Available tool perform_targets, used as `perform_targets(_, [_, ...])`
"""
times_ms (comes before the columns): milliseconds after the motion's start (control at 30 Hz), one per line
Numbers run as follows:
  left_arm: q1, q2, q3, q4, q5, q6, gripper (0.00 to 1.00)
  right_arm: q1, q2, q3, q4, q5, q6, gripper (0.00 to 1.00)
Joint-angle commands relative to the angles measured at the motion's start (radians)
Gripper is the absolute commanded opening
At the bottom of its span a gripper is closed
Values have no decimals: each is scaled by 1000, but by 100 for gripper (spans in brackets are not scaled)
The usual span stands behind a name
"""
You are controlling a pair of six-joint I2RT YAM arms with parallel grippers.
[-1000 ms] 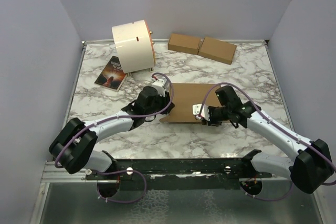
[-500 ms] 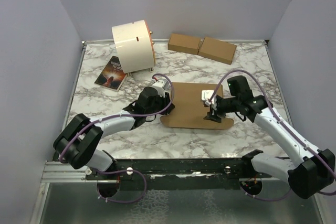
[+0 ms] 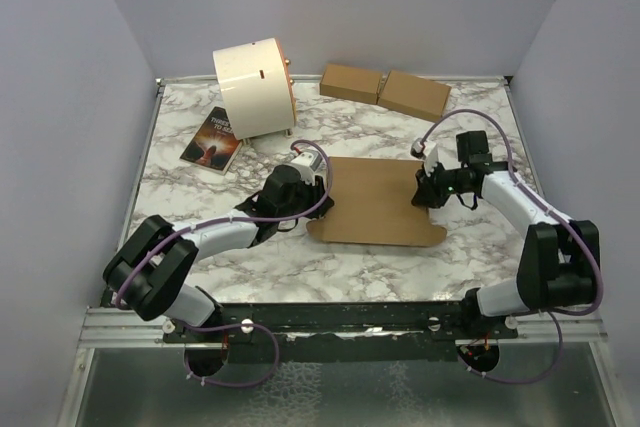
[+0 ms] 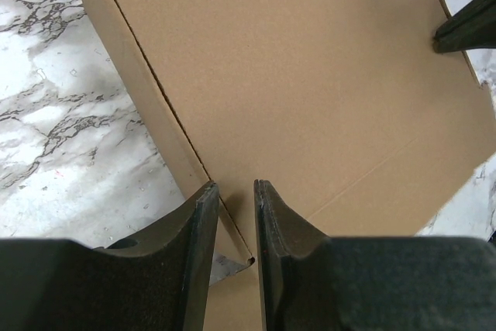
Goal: Fold the paper box
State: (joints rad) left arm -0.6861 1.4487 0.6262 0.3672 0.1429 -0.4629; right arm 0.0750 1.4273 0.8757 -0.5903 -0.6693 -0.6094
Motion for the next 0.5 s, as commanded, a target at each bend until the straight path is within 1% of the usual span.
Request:
perform_targets(0, [3, 22, 17, 2, 40, -11, 29, -23, 35, 38, 37, 58, 54, 9])
perform_targets(133, [4, 18, 27, 3, 47, -13, 30, -34, 62, 56, 2, 15, 33, 9])
perform_targets(200, [3, 2, 30, 4, 43, -15, 31, -50, 27, 67, -12, -54, 22, 10])
perform_targets(233, [3, -10, 31, 5, 40, -16, 32, -57, 1, 68, -12, -95, 22, 12])
perform_targets(367, [3, -68, 35, 8, 17, -17, 37, -102, -92, 69, 12, -225, 53, 30])
perform_targets(467, [3, -122, 16, 28, 1, -22, 39, -175, -89, 70, 39, -321, 116, 40])
